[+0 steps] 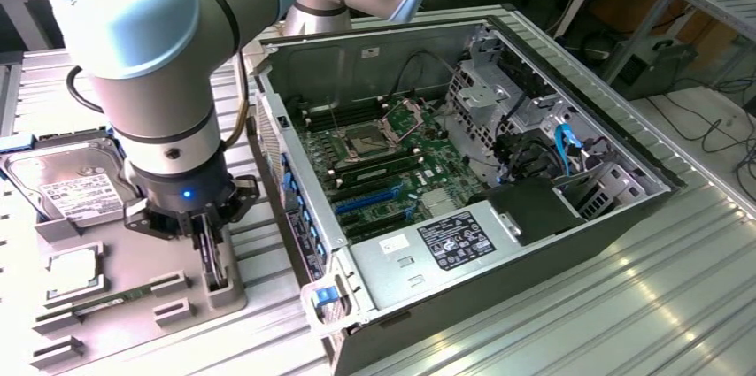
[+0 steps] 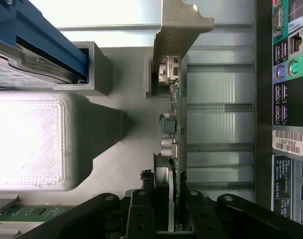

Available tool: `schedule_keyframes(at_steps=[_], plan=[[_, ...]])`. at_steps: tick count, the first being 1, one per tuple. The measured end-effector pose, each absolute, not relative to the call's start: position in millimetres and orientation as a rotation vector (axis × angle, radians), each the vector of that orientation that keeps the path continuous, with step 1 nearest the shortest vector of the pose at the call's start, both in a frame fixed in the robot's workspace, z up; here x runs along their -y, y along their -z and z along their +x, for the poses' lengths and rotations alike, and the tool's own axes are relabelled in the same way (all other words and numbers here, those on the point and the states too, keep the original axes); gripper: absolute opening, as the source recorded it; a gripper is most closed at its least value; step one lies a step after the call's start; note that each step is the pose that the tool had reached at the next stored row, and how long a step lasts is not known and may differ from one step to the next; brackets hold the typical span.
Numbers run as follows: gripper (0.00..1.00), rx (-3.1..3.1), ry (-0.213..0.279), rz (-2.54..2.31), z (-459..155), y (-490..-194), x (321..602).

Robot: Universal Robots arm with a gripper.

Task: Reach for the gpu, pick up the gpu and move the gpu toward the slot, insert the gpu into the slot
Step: 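Pick up the gpu and move the gpu toward the slot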

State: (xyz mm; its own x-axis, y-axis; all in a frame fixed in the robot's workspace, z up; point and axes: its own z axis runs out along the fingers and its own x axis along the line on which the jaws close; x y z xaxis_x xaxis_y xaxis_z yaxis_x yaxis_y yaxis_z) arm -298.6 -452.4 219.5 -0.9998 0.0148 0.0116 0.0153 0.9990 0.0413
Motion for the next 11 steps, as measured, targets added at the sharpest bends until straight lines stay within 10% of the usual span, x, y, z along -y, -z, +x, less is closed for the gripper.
schedule_keyframes(at_steps=[11], plan=[[0.28,3.129,0.065,-0.024,-298.6,-222.1,452.4]])
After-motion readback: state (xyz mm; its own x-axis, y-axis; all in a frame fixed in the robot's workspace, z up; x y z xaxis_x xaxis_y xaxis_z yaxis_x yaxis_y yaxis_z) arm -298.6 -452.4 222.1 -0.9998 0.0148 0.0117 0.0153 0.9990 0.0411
